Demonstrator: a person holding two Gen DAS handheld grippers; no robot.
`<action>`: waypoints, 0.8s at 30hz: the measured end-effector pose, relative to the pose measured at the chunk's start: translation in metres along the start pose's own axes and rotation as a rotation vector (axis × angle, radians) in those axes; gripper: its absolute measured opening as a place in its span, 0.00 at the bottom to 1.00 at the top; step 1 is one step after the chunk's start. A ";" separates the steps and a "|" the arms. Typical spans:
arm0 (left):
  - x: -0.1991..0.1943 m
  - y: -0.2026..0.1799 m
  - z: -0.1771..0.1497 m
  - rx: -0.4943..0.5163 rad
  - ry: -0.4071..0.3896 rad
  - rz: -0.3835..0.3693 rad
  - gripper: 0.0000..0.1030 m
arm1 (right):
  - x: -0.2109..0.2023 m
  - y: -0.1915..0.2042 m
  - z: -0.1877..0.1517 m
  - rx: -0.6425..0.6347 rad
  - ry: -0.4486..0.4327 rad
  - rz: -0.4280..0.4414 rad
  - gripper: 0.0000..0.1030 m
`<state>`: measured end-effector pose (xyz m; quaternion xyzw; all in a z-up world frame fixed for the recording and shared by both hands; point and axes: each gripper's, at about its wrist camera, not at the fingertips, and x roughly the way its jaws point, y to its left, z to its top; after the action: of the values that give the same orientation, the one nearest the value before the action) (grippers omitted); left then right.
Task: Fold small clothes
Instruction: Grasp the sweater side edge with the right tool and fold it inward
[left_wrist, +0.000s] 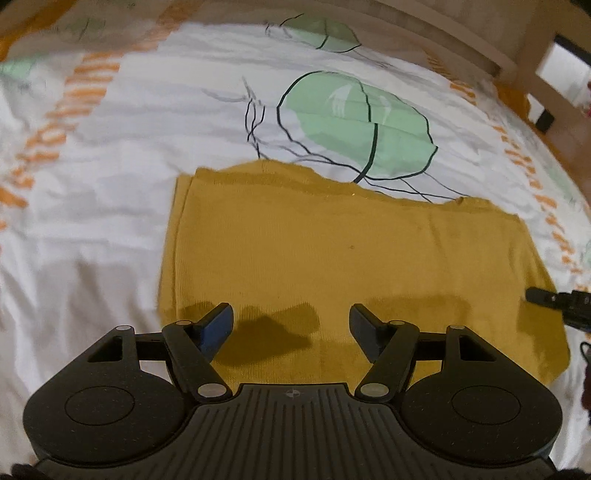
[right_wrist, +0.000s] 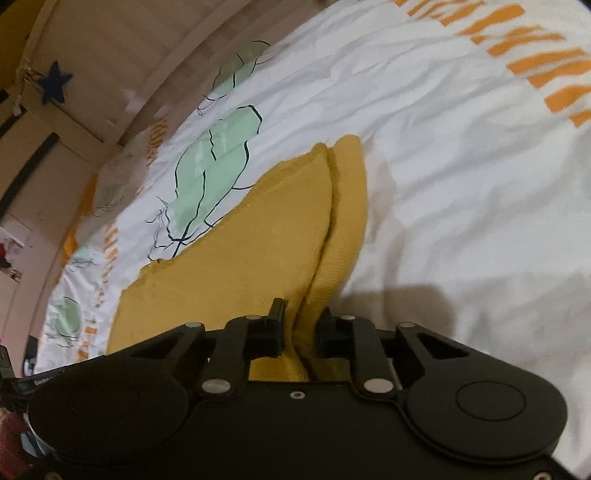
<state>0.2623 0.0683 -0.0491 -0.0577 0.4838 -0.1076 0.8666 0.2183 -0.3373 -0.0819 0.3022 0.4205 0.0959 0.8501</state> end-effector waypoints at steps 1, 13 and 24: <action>0.001 0.003 0.001 -0.010 0.005 -0.005 0.65 | -0.001 0.005 0.000 -0.016 -0.004 -0.016 0.23; -0.012 0.029 0.020 -0.095 -0.029 -0.064 0.65 | -0.007 0.107 0.010 -0.238 -0.016 -0.073 0.21; -0.021 0.055 0.027 -0.146 -0.049 -0.064 0.65 | 0.056 0.199 -0.027 -0.378 0.085 0.004 0.20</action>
<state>0.2814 0.1268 -0.0288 -0.1389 0.4669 -0.0982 0.8678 0.2507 -0.1432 -0.0131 0.1336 0.4301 0.1876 0.8729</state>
